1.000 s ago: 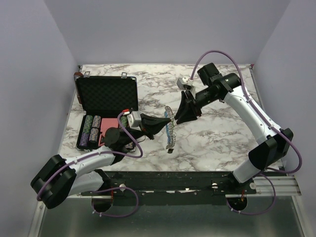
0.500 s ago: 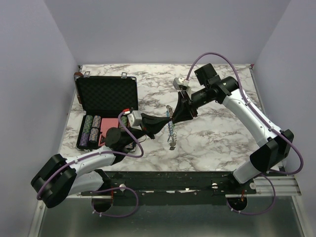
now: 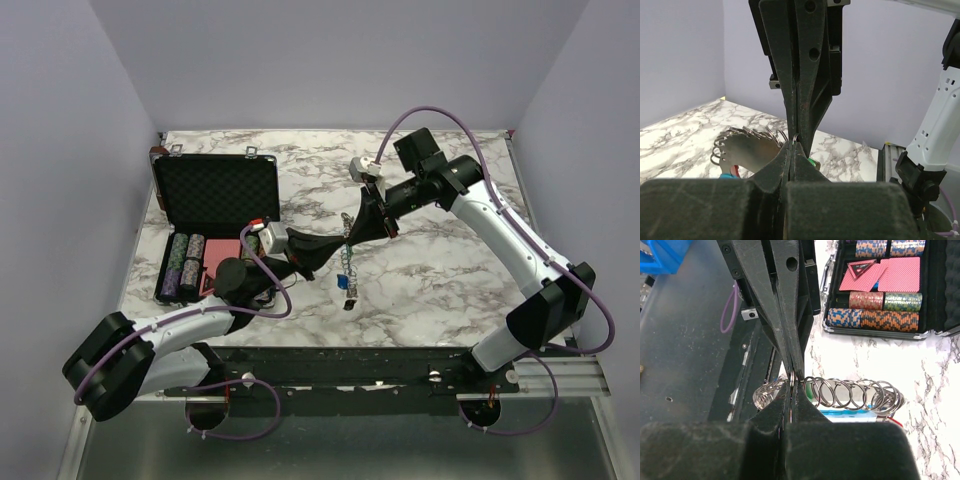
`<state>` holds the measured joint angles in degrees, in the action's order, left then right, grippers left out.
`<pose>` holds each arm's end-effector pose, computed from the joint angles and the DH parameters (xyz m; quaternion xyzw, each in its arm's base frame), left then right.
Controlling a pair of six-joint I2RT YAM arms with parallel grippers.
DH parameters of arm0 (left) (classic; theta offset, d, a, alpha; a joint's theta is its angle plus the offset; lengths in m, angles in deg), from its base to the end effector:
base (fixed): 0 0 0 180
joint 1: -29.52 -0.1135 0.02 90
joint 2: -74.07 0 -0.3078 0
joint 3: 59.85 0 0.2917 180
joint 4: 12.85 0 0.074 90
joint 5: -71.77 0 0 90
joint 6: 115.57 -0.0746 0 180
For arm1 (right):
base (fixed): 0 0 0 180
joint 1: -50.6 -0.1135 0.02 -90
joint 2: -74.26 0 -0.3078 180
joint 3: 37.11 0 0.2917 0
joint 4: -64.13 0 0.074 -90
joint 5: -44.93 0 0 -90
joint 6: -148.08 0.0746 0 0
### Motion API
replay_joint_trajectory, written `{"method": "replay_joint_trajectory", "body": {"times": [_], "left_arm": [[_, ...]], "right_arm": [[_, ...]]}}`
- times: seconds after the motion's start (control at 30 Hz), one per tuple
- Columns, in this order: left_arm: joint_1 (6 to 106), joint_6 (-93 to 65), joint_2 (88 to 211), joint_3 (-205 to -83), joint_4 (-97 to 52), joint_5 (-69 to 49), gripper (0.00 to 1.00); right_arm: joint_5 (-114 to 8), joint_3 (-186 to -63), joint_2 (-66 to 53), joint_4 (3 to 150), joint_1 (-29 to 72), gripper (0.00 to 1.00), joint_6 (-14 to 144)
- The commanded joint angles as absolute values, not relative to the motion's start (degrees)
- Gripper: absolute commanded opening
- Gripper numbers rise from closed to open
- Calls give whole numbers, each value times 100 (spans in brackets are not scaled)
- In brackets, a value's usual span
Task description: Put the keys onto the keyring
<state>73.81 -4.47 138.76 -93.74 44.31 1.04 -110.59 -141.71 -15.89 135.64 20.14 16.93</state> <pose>0.1749 -0.2050 0.3065 0.2438 0.4806 -0.5268 0.6573 0.2762 0.2412 0.4060 -0.5962 0.5643 0.4945 0.2857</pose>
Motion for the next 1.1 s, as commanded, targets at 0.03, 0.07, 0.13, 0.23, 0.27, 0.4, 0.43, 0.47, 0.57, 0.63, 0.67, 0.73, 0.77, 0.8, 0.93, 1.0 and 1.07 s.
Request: {"method": "replay_joint_trajectory", "body": {"times": [0.03, 0.07, 0.13, 0.23, 0.27, 0.4, 0.43, 0.47, 0.57, 0.63, 0.67, 0.73, 0.77, 0.8, 0.93, 1.0, 1.07], "left_arm": [[7373, -492, 13560, -9413, 4446, 163, 12], [7355, -562, 13472, -9396, 4271, 242, 22], [7303, -737, 13253, -9422, 3815, 549, 41], [7268, -1333, 12831, -9614, 2499, 892, 51], [7267, -1553, 12691, -9728, 2032, 980, 53], [7276, -2441, 12478, -10273, 229, 1323, 57], [7267, -2530, 12496, -10396, -96, 1341, 58], [7267, -2688, 12531, -10484, -325, 1376, 60], [7372, -2943, 12662, -10722, -705, 1298, 64], [7522, -3102, 12759, -10828, -785, 1079, 64], [7601, -3189, 12821, -10872, -811, 956, 62], [7724, -3287, 12943, -10994, -890, 745, 56], [7794, -3322, 13005, -11047, -934, 683, 53], [7838, -3348, 13075, -11083, -960, 586, 50], [8014, -3454, 13243, -11197, -952, 287, 45], [8084, -3515, 13313, -11250, -934, 68, 45], [8155, -3585, 13383, -11285, -899, -169, 44]], "right_arm": [[-10748, -14364, -1477, 14068, 1922, 0, 1273], [-10678, -14399, -1486, 14148, 1922, 0, 1185], [-10511, -14443, -1486, 14350, 1905, 0, 940], [-10125, -14566, -1538, 14745, 1835, 0, 535], [-9923, -14610, -1573, 14911, 1782, 0, 369], [-9325, -14838, -1741, 15466, 1597, 0, -107], [-9228, -14891, -1767, 15519, 1571, 0, -160], [-9079, -14944, -1793, 15546, 1545, 0, -178], [-8613, -15058, -1846, 15572, 1439, 0, -195], [-8472, -15155, -1890, 15581, 1421, 0, -187], [-8445, -15181, -1916, 15590, 1421, 0, -169], [-8427, -15217, -1934, 15572, 1421, 0, -134], [-8418, -15225, -1943, 15572, 1421, 0, -134], [-8418, -15225, -1943, 15581, 1421, 0, -134], [-8427, -15217, -1969, 15599, 1412, 0, -134], [-8445, -15225, -1978, 15599, 1412, 0, -134], [-8488, -15234, -1978, 15607, 1412, 0, -134]]}}
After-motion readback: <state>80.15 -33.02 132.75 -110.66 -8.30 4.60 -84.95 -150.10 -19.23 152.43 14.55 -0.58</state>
